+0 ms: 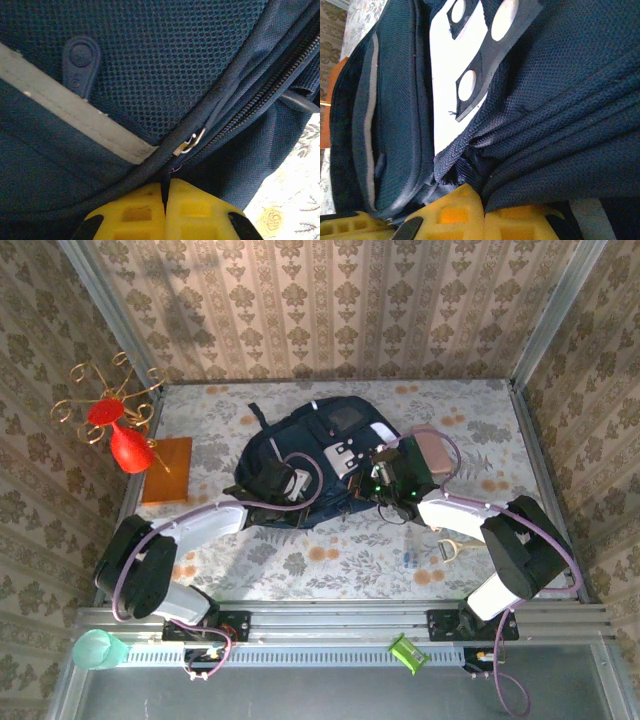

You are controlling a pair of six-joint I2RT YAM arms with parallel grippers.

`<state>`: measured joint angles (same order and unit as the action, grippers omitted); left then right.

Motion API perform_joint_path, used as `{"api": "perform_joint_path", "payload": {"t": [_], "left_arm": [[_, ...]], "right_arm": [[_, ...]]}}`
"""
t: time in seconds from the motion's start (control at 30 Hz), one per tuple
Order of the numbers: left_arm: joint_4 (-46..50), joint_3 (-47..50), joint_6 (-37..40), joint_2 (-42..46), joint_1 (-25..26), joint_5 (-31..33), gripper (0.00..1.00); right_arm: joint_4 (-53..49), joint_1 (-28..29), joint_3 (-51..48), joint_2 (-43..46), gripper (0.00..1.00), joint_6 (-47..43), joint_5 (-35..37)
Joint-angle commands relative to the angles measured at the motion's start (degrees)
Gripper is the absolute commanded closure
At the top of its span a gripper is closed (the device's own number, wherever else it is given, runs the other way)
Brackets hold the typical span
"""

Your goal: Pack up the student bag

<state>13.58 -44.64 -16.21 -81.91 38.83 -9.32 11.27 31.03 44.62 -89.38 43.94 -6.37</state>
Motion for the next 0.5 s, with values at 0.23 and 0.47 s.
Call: {"api": "perform_joint_path", "payload": {"t": [0.23, 0.47], "left_arm": [[9.44, 1.2, 1.43, 10.76, -0.42, 22.1, 1.0], [11.57, 0.62, 2.07, 9.22, -0.27, 25.79, 1.0]], "right_arm": [[-13.3, -2.35, 0.95, 5.1, 1.0, -10.35, 12.15], [-13.64, -3.12, 1.32, 5.21, 1.0, -11.42, 12.1]]}}
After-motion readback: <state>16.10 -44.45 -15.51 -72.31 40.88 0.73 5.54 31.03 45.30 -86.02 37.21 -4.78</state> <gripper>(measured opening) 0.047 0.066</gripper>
